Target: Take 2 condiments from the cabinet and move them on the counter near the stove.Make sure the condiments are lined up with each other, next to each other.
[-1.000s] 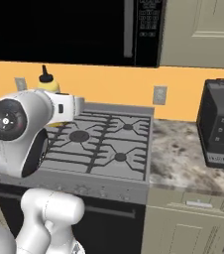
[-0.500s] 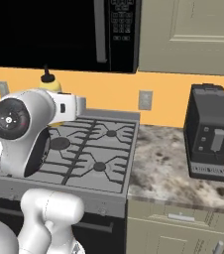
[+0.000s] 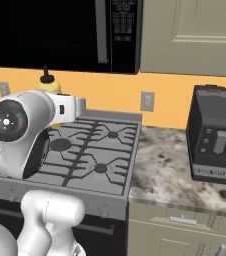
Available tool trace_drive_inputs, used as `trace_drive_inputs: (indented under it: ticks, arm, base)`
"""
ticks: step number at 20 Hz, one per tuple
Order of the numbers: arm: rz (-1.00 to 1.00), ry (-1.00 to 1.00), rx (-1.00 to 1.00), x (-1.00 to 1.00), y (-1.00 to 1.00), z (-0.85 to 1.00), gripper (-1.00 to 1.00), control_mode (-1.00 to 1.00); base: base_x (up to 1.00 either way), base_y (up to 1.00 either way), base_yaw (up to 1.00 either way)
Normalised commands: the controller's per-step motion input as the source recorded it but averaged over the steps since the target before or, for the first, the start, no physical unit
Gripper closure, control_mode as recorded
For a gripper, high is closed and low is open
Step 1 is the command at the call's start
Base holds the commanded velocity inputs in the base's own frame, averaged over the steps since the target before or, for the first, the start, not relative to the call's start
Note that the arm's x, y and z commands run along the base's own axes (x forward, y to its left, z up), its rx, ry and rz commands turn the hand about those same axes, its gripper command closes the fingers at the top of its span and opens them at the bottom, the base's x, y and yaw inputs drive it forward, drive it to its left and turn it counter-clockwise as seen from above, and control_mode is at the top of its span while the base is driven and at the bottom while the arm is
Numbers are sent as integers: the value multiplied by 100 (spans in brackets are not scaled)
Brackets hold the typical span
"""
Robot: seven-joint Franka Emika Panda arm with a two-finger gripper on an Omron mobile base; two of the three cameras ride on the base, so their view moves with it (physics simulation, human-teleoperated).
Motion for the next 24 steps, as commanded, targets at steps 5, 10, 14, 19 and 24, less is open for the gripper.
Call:
trace_drive_inputs:
  ticks: [5,10,14,19,24]
  arm:
    - [0,0,0,0,0,0,100,100]
    - [0,0,0,3,0,-7,100,-100]
    - [0,0,0,1,-41,-52,100,-100]
    - [0,0,0,0,-51,-58,100,-100]
    - [0,0,-2,40,-65,-46,100,-100]
  base:
    - [1,-2,0]
    - [6,0,0]
    - [0,0,0]
    - [0,0,0]
    - [0,0,0]
